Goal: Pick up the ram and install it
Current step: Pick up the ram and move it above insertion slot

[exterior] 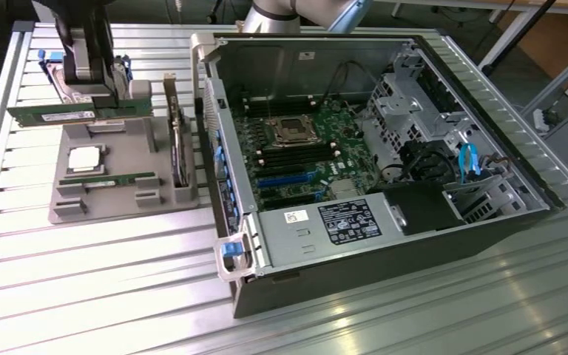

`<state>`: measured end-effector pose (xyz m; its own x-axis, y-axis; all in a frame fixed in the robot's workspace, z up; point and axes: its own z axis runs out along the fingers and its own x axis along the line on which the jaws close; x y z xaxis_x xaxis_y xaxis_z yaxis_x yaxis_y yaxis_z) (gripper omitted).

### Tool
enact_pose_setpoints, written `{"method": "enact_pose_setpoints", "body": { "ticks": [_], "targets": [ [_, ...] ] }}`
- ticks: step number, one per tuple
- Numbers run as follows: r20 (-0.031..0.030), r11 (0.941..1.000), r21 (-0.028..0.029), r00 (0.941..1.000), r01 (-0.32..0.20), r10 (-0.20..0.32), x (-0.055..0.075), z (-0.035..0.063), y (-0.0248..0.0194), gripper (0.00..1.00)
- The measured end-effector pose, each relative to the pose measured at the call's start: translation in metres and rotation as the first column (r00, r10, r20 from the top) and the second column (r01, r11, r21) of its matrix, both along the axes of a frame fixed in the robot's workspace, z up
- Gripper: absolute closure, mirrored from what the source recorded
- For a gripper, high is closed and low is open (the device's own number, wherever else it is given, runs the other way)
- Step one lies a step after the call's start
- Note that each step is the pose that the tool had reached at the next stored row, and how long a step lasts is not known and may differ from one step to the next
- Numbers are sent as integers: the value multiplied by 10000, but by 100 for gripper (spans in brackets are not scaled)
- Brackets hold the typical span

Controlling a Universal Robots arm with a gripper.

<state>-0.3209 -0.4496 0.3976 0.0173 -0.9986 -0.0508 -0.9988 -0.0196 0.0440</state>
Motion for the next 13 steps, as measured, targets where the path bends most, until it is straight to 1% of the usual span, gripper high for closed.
{"method": "enact_pose_setpoints", "body": {
  "ticks": [1, 6, 8, 10, 12, 13],
  "targets": [
    [-1, 10000, 5, 10000, 0, 0, 7, 45, 0, 89],
    [-1, 10000, 17, 10000, 1, -1, 20, 139, 0, 89],
    [0, 10000, 26, 10000, 1, -1, 23, 168, 0, 89],
    [1, 10000, 32, 10000, 1, -1, 24, 170, 0, 89],
    [-9, 10000, 31, 10000, 0, 0, 179, 171, 0, 89],
    [-12, 10000, 31, 10000, 1, -1, 236, 171, 0, 89]
  ]
}}
